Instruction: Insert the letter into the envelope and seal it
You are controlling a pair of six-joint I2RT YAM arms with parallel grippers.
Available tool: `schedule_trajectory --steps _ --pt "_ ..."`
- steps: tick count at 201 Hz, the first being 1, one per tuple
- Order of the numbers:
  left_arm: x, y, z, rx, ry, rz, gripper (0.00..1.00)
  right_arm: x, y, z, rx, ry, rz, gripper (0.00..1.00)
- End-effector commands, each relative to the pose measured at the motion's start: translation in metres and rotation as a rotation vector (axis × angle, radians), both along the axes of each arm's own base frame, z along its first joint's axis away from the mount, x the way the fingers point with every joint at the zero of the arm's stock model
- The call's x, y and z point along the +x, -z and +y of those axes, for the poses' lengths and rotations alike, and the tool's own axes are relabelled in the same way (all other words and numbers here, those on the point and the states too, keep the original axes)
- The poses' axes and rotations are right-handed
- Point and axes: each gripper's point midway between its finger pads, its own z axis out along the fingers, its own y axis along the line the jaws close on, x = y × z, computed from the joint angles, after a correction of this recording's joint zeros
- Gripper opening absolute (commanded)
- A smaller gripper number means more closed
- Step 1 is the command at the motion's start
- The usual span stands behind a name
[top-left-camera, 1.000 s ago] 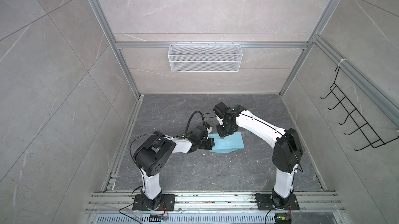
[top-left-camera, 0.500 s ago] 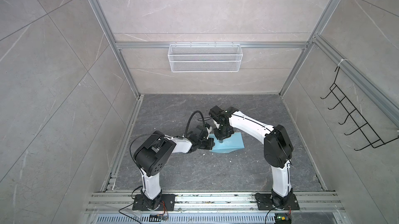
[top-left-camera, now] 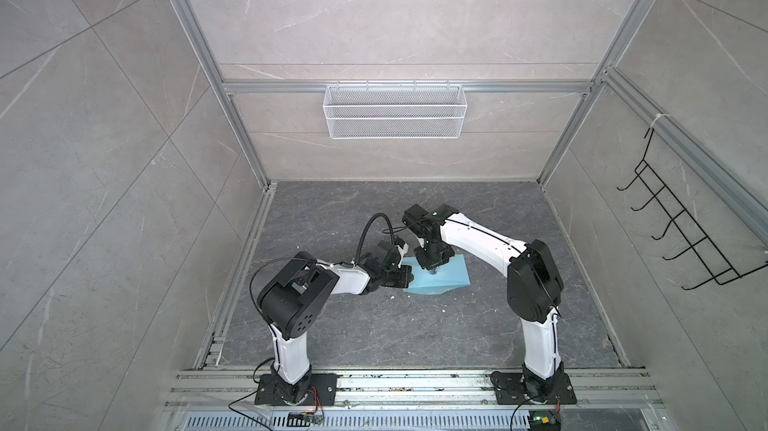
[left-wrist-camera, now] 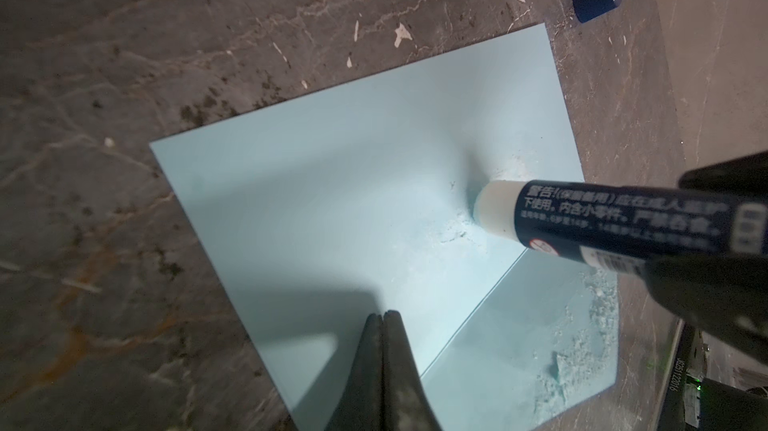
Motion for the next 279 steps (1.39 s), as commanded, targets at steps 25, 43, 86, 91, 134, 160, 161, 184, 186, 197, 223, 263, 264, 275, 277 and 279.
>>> schedule_trajectory --steps 25,43,86,91,134,160,161,184,186,197,223,263,264,275,277,279 --pt "-0.013 0.032 0.015 0.090 -0.008 0.078 0.00 -0.003 0.009 -0.020 -0.108 -0.020 0.011 0.00" --pt "-0.013 0.033 0.015 0.092 -0.008 0.080 0.00 -0.003 0.011 -0.027 -0.120 -0.012 0.009 0.00" --pt "-0.014 0.034 0.016 0.093 -0.009 0.083 0.00 -0.003 0.014 -0.048 -0.128 0.026 0.015 0.00" --pt "-0.014 0.034 0.016 0.094 -0.010 0.081 0.00 -0.003 0.014 -0.051 -0.128 0.030 0.015 0.00" --pt "-0.015 0.035 0.017 0.097 -0.009 0.081 0.00 0.000 0.006 -0.066 -0.123 0.064 0.000 0.00" --pt "-0.014 0.034 0.016 0.094 -0.012 0.081 0.00 0.003 -0.002 -0.065 -0.104 0.078 -0.017 0.00" --pt "-0.014 0.034 0.017 0.095 -0.012 0.081 0.00 0.003 -0.002 -0.065 -0.102 0.078 -0.017 0.00" --pt "-0.015 0.035 0.017 0.096 -0.011 0.083 0.00 0.004 -0.015 -0.049 -0.009 0.094 -0.027 0.00" --pt "-0.015 0.036 0.016 0.096 -0.010 0.084 0.00 0.005 -0.017 -0.048 -0.001 0.096 -0.029 0.00" --pt "-0.015 0.036 0.016 0.094 -0.011 0.084 0.00 0.006 -0.024 -0.039 0.043 0.099 -0.037 0.00" --pt "-0.015 0.036 0.016 0.093 -0.011 0.086 0.00 0.008 -0.035 -0.016 0.087 0.077 -0.062 0.00" --pt "-0.015 0.037 0.016 0.093 -0.013 0.088 0.00 0.005 -0.028 0.017 0.111 0.030 -0.039 0.00" --pt "-0.015 0.037 0.016 0.092 -0.013 0.088 0.00 0.005 -0.028 0.017 0.110 0.030 -0.039 0.00" --pt "-0.015 0.036 0.016 0.092 -0.012 0.088 0.00 0.004 -0.024 0.022 0.106 0.021 -0.031 0.00" --pt "-0.015 0.037 0.016 0.092 -0.012 0.089 0.00 0.004 -0.023 0.022 0.106 0.021 -0.029 0.00" --pt "-0.015 0.037 0.016 0.092 -0.012 0.090 0.00 0.004 -0.022 0.023 0.104 0.019 -0.028 0.00"
